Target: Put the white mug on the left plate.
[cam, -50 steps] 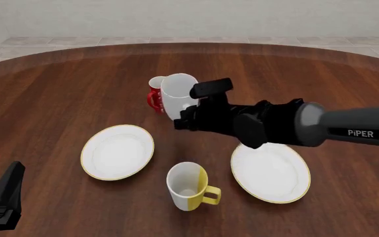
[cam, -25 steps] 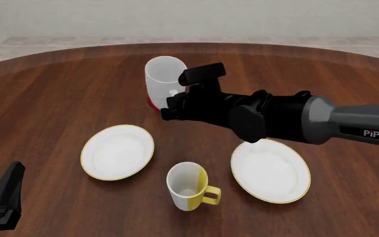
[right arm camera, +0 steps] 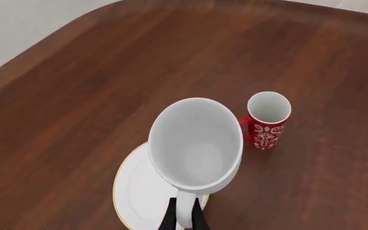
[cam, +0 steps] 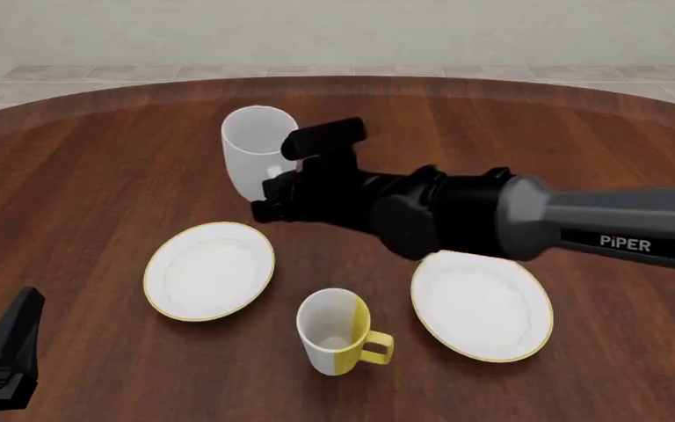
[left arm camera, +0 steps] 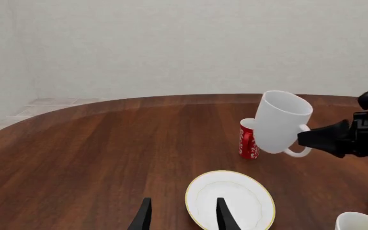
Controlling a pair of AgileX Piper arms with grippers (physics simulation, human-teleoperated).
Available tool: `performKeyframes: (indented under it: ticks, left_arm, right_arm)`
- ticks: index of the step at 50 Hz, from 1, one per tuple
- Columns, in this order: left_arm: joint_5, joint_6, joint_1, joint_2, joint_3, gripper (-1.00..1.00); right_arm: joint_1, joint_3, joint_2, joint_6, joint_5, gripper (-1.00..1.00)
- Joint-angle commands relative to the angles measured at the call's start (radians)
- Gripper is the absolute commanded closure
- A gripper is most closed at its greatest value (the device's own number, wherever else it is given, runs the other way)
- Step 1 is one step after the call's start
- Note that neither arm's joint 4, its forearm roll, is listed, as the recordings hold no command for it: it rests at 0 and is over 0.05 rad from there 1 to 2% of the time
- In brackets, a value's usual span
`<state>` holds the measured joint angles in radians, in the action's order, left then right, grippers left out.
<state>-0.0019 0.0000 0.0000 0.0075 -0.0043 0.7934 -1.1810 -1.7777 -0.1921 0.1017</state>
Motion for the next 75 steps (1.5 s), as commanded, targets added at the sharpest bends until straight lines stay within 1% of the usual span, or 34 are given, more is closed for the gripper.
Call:
performKeyframes:
  ticks: [1,21,34,54,75]
  left_arm:
    - [0.0,0.0,0.0,0.0,0.0,-1.0]
    - [0.0,0.0,0.0,0.0,0.0,-1.0]
    - [0.0,0.0,0.0,0.0,0.0,-1.0]
    - [0.0,0.0,0.0,0.0,0.0,-1.0]
    - [0.0,0.0,0.0,0.0,0.0,-1.0]
  right_arm:
    - [0.031,-0.034,-0.034,-0.02,0.005,1.0]
    - [0.08,-0.058,-0.085,-0.052,0.021,1.0]
    - [0.117,-0.075,-0.107,-0.062,0.018,1.0]
    - [0.142,-0.081,-0.135,-0.082,0.029,1.0]
    - [0.15,-0.054,-0.159,-0.117,0.055,1.0]
